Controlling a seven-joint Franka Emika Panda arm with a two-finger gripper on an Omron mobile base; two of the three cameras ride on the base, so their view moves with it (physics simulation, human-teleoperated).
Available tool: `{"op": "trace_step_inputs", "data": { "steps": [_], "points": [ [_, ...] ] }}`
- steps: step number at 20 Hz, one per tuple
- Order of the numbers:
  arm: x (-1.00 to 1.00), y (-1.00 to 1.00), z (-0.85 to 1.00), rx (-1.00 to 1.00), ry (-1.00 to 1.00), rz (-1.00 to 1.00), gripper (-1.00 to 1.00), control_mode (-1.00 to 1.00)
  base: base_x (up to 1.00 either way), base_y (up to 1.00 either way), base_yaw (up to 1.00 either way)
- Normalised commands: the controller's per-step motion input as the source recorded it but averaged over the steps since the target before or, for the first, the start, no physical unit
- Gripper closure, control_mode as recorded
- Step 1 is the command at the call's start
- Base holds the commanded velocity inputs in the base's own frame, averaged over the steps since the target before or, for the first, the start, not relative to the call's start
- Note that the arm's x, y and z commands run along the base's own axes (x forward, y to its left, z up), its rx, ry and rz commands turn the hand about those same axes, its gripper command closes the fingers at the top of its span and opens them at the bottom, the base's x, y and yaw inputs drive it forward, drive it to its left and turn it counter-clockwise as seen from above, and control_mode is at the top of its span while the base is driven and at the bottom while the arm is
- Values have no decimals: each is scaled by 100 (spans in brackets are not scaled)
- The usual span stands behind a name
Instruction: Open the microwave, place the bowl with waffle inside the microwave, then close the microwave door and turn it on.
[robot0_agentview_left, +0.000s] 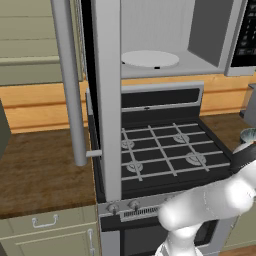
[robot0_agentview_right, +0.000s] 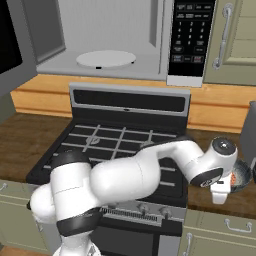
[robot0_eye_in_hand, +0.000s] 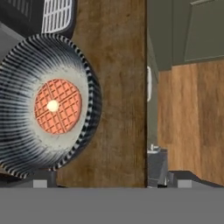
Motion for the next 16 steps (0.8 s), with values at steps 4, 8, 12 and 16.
{"op": "trace_step_inputs", "data": {
  "steps": [4, 8, 12, 16],
  "points": [
    [44, -61, -31, 6, 9, 0, -100, -100, 0, 0, 0],
    [39, -63, -14, 8, 7, 0, -100, -100, 0, 0, 0],
    [34, -58, -8, 8, 4, 0, -100, -100, 0, 0, 0],
    [34, -38, -19, 4, 2, 0, -100, -100, 0, 0, 0]
  ]
}}
